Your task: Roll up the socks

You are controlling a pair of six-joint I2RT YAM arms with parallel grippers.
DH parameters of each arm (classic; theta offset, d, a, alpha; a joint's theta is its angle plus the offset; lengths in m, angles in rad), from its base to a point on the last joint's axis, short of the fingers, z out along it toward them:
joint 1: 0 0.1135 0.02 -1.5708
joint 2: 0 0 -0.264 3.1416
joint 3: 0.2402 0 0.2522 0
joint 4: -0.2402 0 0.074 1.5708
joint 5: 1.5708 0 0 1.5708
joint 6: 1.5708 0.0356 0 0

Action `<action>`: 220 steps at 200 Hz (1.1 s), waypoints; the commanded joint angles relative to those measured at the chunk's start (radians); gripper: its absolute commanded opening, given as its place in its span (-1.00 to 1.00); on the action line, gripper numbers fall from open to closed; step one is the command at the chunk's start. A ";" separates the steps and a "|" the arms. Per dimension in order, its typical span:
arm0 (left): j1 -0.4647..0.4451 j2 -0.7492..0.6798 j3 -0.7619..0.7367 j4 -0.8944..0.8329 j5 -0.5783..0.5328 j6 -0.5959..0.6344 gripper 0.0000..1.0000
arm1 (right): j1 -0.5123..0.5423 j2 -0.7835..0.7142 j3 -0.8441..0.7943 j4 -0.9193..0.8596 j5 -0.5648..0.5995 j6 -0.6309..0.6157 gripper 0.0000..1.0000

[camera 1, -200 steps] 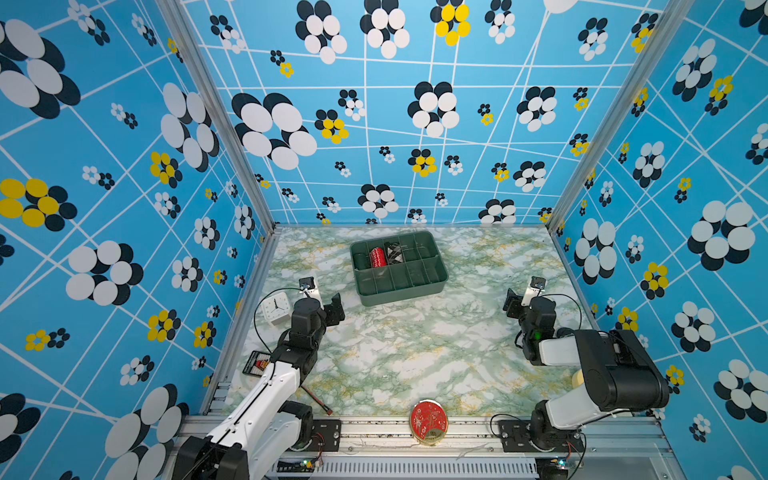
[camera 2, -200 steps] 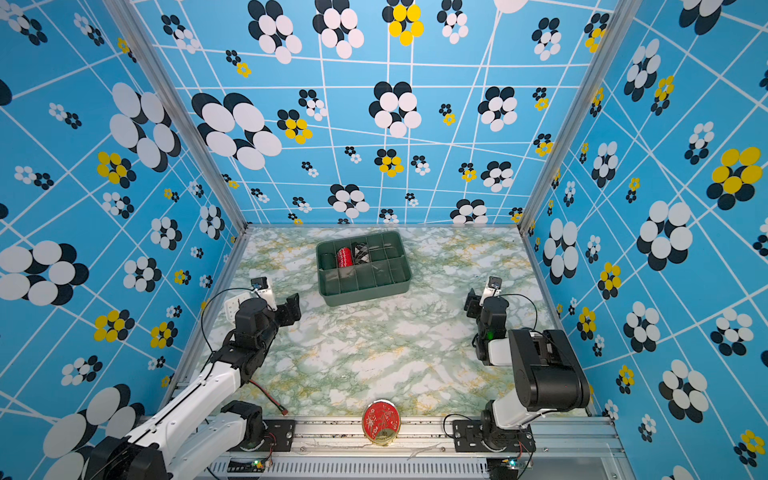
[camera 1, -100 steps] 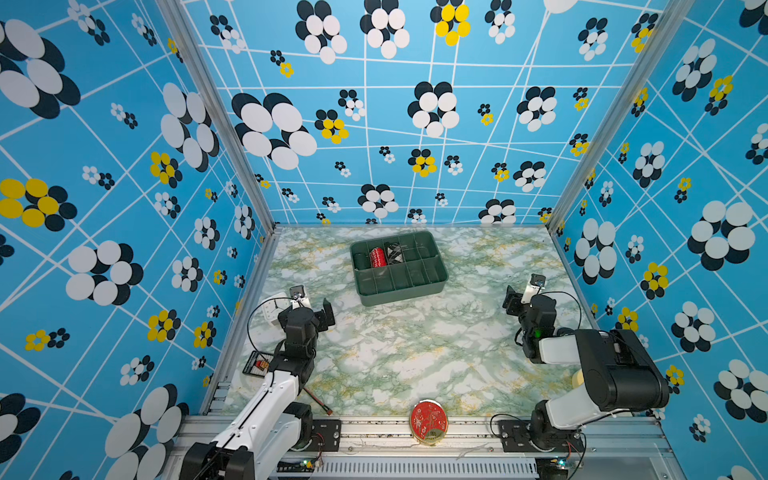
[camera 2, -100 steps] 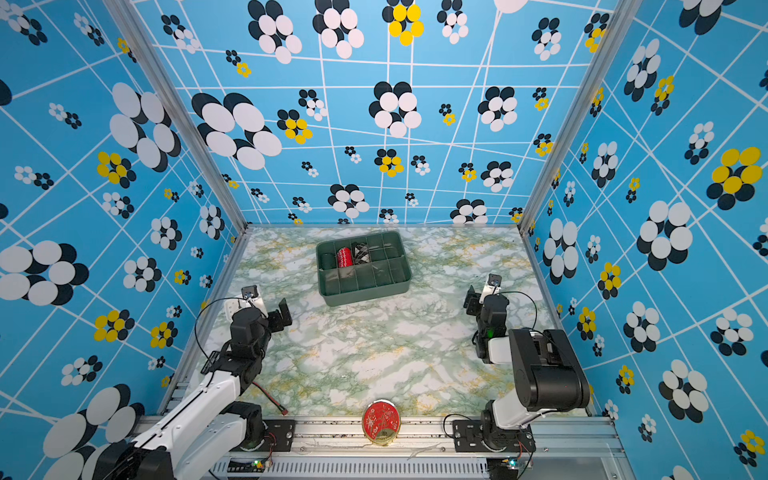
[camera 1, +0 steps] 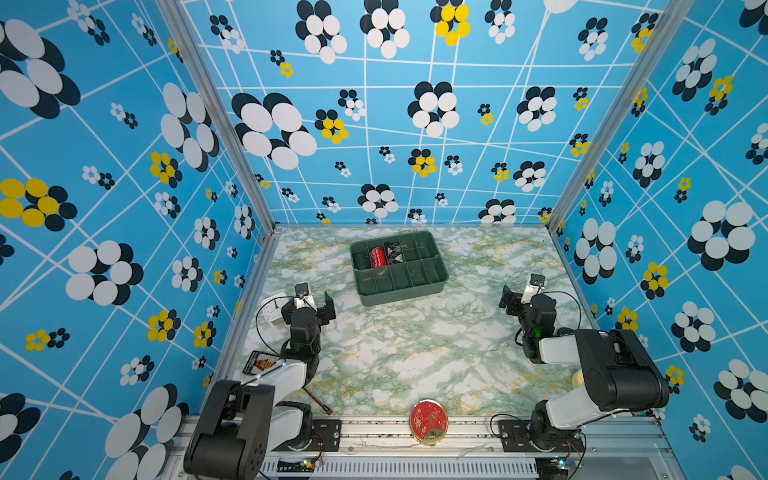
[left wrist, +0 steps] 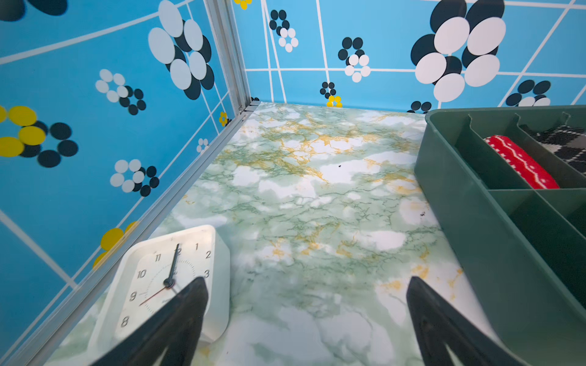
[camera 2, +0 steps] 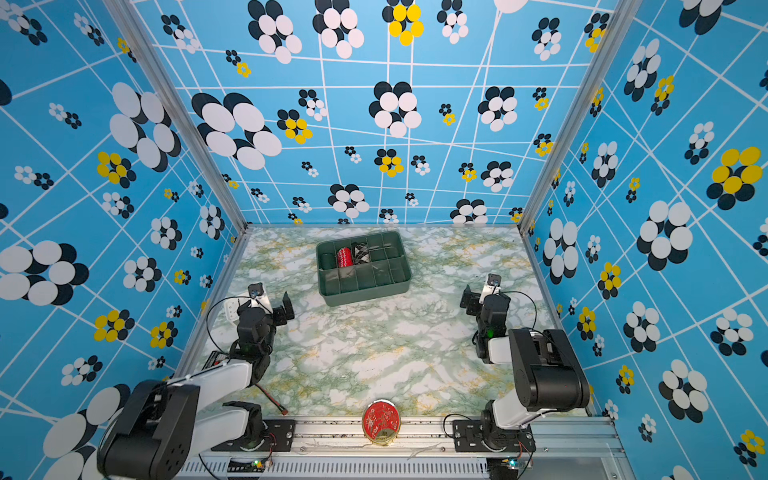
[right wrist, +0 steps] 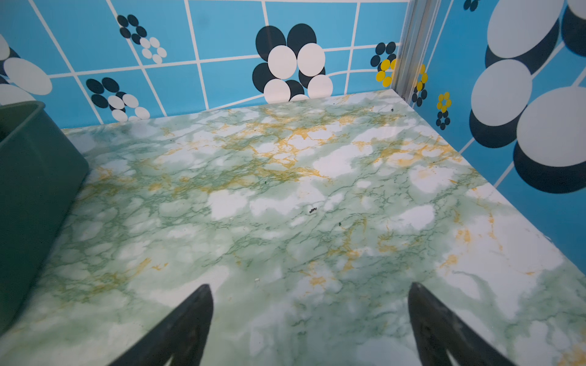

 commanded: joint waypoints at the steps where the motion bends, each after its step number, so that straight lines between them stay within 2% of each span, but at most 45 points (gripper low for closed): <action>1: 0.013 0.148 0.027 0.161 0.022 0.042 0.98 | -0.006 0.007 0.013 0.001 -0.008 -0.008 0.99; 9: 0.012 0.208 0.019 0.255 0.040 0.063 0.98 | -0.005 0.007 0.013 0.001 -0.009 -0.009 0.99; 25: 0.000 0.271 0.042 0.280 0.037 0.084 0.98 | -0.005 0.007 0.013 0.001 -0.009 -0.009 0.99; 38: 0.009 0.236 0.102 0.099 0.074 0.064 0.98 | -0.005 0.006 0.013 0.001 -0.009 -0.008 0.99; 55: 0.069 0.237 0.128 0.053 0.166 0.026 0.98 | -0.005 0.007 0.014 0.001 -0.008 -0.009 0.99; 100: 0.060 0.241 0.126 0.062 0.151 0.033 0.98 | -0.006 0.007 0.017 -0.006 -0.015 -0.011 0.99; 128: 0.060 0.241 0.126 0.061 0.151 0.033 0.98 | -0.006 0.005 0.049 -0.069 -0.095 -0.044 0.99; 220: 0.060 0.241 0.126 0.061 0.151 0.033 0.98 | -0.006 0.006 0.050 -0.071 -0.098 -0.043 0.99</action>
